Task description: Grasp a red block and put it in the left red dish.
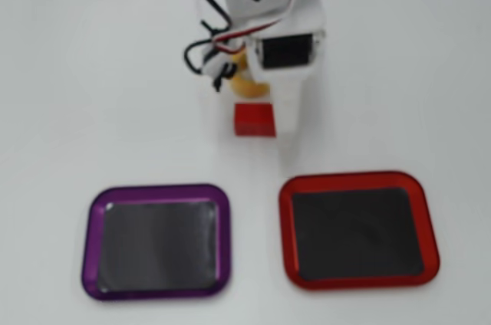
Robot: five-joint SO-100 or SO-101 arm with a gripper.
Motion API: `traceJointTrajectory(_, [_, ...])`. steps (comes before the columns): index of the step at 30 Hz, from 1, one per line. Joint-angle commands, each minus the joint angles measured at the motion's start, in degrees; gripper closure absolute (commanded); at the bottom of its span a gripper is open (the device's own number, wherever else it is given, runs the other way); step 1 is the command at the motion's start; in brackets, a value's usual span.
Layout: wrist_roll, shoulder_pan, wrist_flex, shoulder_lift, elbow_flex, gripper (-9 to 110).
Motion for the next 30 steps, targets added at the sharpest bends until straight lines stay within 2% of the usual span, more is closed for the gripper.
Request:
traceJointTrajectory(1, [-0.53,1.76,-0.7,0.53,-1.14,73])
traceJointTrajectory(16, [-2.46,2.55,-0.97,0.44,2.46,73])
traceJointTrajectory(30, [-2.64,2.55,-9.84,0.53,11.78,75])
